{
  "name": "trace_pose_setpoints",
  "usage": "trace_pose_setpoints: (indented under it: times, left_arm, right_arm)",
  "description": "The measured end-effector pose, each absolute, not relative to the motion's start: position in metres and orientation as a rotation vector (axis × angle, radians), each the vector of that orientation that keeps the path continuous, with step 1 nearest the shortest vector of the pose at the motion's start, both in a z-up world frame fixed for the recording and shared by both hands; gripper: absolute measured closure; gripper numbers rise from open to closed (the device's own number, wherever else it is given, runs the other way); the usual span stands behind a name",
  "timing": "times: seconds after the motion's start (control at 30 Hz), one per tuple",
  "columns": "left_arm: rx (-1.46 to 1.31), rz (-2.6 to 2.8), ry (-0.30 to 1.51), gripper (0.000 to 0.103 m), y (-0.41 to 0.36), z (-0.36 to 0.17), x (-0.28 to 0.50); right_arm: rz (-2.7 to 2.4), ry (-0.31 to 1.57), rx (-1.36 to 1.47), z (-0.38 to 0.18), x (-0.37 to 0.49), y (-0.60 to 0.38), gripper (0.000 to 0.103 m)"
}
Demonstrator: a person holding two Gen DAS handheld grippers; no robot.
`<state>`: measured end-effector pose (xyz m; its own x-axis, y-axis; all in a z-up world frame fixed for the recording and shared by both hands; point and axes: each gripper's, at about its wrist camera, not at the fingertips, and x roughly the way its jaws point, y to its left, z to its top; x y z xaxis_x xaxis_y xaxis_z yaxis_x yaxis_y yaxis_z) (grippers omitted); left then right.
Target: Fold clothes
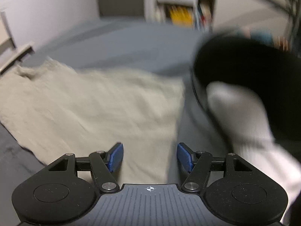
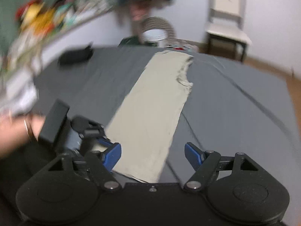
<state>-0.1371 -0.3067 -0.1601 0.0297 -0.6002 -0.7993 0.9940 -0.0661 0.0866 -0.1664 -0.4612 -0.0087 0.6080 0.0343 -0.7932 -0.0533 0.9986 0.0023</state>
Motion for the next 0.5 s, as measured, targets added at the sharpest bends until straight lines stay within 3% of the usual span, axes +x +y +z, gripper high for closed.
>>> trace_pose_setpoints:
  times: [0.17, 0.3, 0.5]
  left_arm:
    - [0.978, -1.429, 0.651, 0.039, -0.294, -0.15, -0.157]
    - [1.204, -1.234, 0.317, 0.039, -0.277, -0.144, -0.182]
    - [1.568, -1.27, 0.091, 0.039, -0.261, -0.163, -0.221]
  right_arm:
    - [0.094, 0.948, -0.17, -0.031, -0.15, -0.448, 0.029]
    - [0.1, 0.915, -0.221, -0.038, -0.159, -0.441, 0.027]
    - [0.112, 0.872, -0.151, -0.037, -0.176, -0.441, 0.022]
